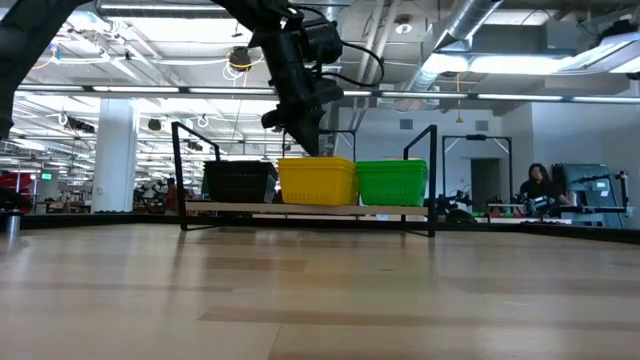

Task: Stack baskets on shelf by color
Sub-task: Adjust the bins on the shelf

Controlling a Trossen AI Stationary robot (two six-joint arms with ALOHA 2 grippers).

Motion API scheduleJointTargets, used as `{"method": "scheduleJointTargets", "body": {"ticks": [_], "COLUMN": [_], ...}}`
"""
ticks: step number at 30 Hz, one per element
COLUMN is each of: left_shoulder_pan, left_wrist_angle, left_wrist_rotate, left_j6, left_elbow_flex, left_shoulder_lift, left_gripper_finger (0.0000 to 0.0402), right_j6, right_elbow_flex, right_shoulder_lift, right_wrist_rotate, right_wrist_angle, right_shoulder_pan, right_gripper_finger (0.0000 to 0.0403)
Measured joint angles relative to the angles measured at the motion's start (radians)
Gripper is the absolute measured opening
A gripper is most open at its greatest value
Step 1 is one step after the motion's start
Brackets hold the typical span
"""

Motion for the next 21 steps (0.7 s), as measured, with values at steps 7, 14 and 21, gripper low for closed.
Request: {"method": "scheduleJointTargets", "body": {"ticks": [7, 14, 21], "left_shoulder_pan": [0.055, 0.088, 0.110], "left_wrist_angle": [0.136, 0.114, 0.114], "left_wrist_rotate": [-0.007, -0.088, -0.092], "left_j6": [-0.040, -0.020, -0.017], "left_elbow_flex": [-0.045, -0.052, -0.052], "left_shoulder_lift": [0.001, 0.001, 0.001], "left_gripper_finger": [0.0000, 0.0000, 0.0000], "right_j6": [0.000, 0.001, 0.001], "right_elbow_flex": [0.001, 0.001, 0.001], "right_shoulder_lift": [0.037, 0.064, 0.063], "right_wrist_rotate": [0.000, 0.000, 0.000], "right_wrist_angle": [0.021, 0.028, 0.030], "right_shoulder_pan": [0.000, 0.000, 0.000], "right_gripper_finger": [0.0000, 0.0001, 0.0001]}}
